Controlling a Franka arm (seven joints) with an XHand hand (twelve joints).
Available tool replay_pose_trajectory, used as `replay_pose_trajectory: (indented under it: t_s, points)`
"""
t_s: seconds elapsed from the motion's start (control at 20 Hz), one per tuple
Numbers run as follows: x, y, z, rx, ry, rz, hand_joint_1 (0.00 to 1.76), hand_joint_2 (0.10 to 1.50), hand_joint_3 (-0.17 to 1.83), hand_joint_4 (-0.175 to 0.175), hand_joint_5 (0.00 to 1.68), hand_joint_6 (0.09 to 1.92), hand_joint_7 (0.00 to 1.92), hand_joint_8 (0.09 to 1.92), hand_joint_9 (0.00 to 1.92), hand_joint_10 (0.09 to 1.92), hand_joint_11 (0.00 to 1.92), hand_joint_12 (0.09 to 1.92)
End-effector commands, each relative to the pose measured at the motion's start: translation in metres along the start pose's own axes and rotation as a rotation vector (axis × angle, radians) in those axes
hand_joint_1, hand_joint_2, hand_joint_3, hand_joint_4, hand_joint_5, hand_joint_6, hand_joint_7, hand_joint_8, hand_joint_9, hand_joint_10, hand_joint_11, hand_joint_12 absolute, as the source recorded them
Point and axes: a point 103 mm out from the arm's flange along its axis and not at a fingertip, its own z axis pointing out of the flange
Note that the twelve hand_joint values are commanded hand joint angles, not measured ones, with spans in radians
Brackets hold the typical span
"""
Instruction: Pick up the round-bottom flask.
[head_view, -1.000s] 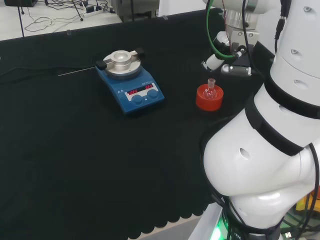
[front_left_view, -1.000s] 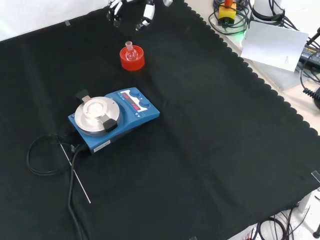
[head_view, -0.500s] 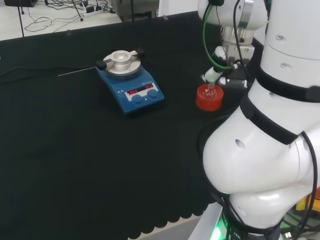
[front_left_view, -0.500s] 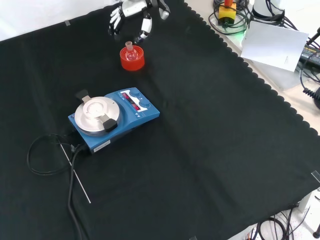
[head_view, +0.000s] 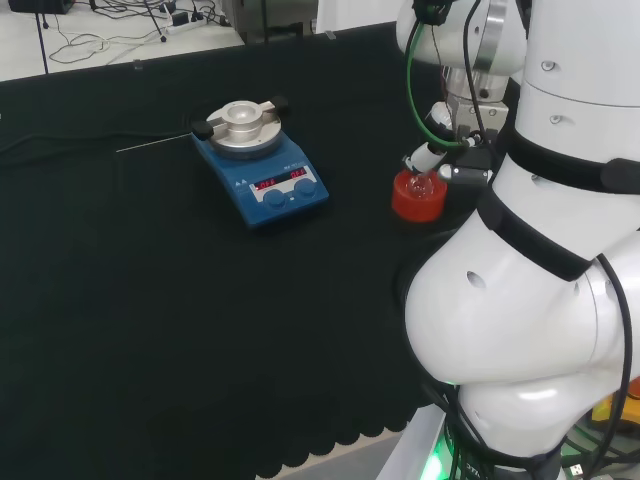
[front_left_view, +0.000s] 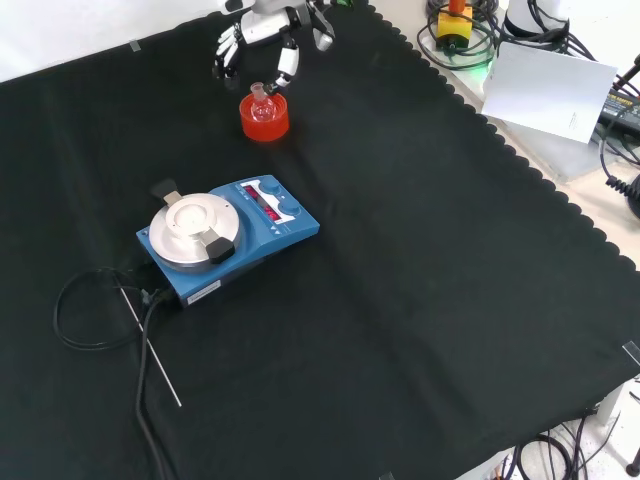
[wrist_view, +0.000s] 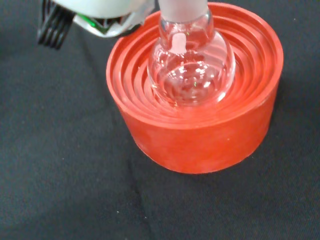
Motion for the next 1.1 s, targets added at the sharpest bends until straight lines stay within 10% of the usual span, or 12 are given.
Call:
replay_pose_trajectory:
  t_s: [0.05, 1.1]
  points:
    - [-0.003, -0.002, 0.003, -0.001, 0.002, -0.001, 0.94, 0.6, 0.73, -0.075, 0.67, 0.69, 0.34, 0.7, 0.53, 0.68, 0.29, 1.37]
    - [-0.011, 0.001, 0.013, 0.001, -0.027, 0.009, 0.96, 0.6, 0.74, -0.092, 0.82, 0.76, 0.38, 0.71, 0.57, 0.67, 0.34, 1.35]
